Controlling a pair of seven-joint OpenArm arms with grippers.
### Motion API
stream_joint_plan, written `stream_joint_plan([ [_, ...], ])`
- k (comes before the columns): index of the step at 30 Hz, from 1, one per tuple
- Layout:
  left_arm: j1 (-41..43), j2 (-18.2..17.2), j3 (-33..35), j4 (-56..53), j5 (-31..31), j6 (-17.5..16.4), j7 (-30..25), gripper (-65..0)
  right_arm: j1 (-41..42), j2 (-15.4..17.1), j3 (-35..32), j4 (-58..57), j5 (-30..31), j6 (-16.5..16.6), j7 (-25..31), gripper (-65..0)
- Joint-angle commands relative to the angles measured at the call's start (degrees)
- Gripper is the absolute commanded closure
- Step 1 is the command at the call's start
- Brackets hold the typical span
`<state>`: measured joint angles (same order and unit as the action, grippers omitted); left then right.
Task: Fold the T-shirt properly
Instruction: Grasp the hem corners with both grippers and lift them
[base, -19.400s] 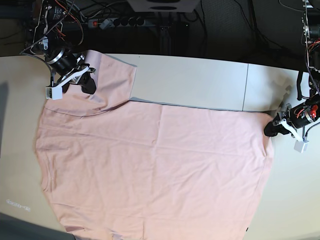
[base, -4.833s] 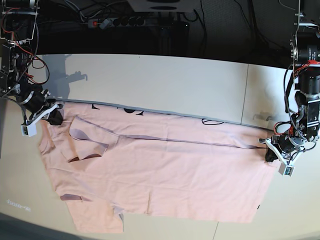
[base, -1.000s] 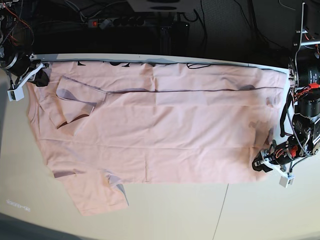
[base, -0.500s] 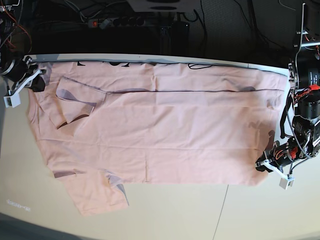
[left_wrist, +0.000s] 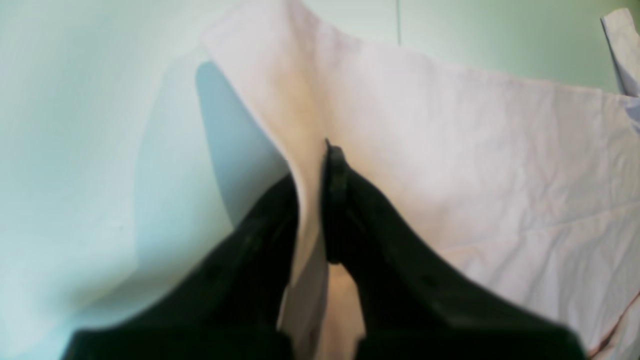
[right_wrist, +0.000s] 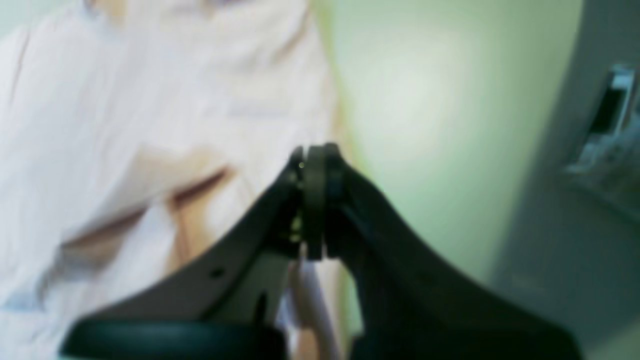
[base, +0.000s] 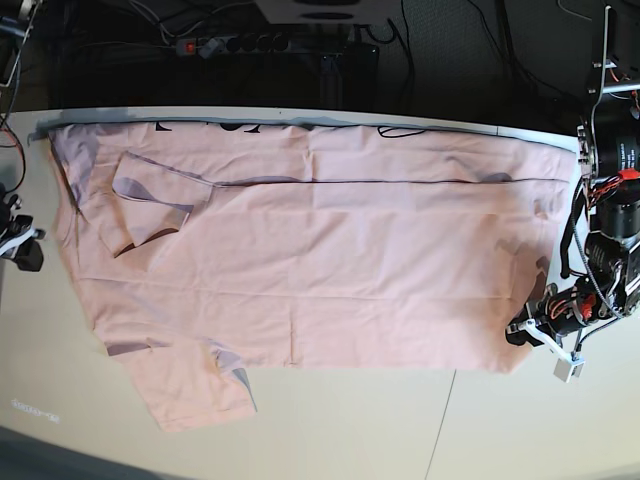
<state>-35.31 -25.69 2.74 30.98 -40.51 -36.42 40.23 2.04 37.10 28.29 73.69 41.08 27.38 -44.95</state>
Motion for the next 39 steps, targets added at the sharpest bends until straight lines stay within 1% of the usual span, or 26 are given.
stream_joint_plan([
  [1,-1.99,-0.83,-0.07,0.96,-0.76,-2.19,-0.31,0.0,3.76,1.64,0.57,-1.77,-0.44,2.43,1.51,0.0],
  [2,-1.99,-0.83,-0.07,0.96,-0.76,-2.45,-0.04,0.0,6.84,1.64,0.57,-4.9,-1.2,2.43,1.66,0.0],
  [3,-1.97,-0.68,-0.07,0.96,-0.87,-3.58,0.46,0.0,10.03,1.64,0.57,-8.31,-2.12,2.43,2.21,0.0],
  [7,-1.97,0.33,0.76,0.96,-1.03,-3.58,1.22,0.0,22.86,1.62,0.57,-24.04,-6.29,2.38,5.14,0.0],
  [8,-1.99,0.31,1.51,0.96,-1.05,-3.58,1.2,0.0,25.66,1.64,0.57,-28.13,-7.06,2.38,5.57,-1.6],
  [10,-1.99,0.24,3.19,1.01,-1.01,-3.58,1.22,0.0,30.32,1.62,0.55,-35.71,-7.91,2.4,6.05,-19.6],
  [11,-1.99,0.24,3.96,1.05,-1.01,-3.58,1.25,0.0,32.11,1.6,0.55,-39.21,-7.93,2.4,6.58,-26.7],
  [12,-1.99,0.26,4.61,1.05,-1.01,-3.58,1.27,0.0,33.46,1.57,0.57,-42.53,-8.04,2.43,7.61,-31.3],
  [13,-1.99,0.26,5.16,1.05,-1.01,-3.58,1.25,0.0,34.71,1.42,0.57,-45.64,-9.09,2.43,9.11,-33.0],
  [15,-1.99,0.26,5.7,1.07,-1.07,-3.58,1.22,0.0,36.59,0.81,0.57,-50.97,-11.89,2.4,11.76,-33.0],
  [18,-1.99,0.11,5.7,1.11,-1.18,-3.58,1.18,0.0,37.86,-1.11,0.55,-55.74,-14.43,2.4,12.41,-33.0],
  [23,-1.99,-0.07,5.7,1.11,-2.08,-3.58,1.2,0.0,37.73,-5.6,0.55,-57.77,-17.77,2.38,12.66,-33.0],
  [27,-1.99,-0.11,5.7,1.11,-2.03,-3.58,1.2,0.0,38.18,-8.48,0.57,-57.72,-18.49,2.4,14.14,-33.0],
  [31,-1.97,-0.33,5.7,1.11,-2.08,-3.58,1.18,0.0,38.91,-11.19,0.2,-57.72,-23.5,2.43,15.04,-33.0],
  [33,-1.99,-0.37,5.7,1.11,-2.05,-3.58,1.18,0.0,39.12,-12.35,-1.16,-57.75,-25.75,2.4,16.22,-33.0],
  [36,-1.99,-0.35,5.7,1.11,-2.05,-3.58,1.2,0.0,39.39,-13.84,-5.27,-57.72,-25.92,2.43,16.48,-33.0],
  [39,-1.99,-0.35,5.7,1.11,-2.05,-3.58,1.18,0.0,39.54,-14.95,-10.71,-57.7,-25.86,2.45,16.52,-33.0],
])
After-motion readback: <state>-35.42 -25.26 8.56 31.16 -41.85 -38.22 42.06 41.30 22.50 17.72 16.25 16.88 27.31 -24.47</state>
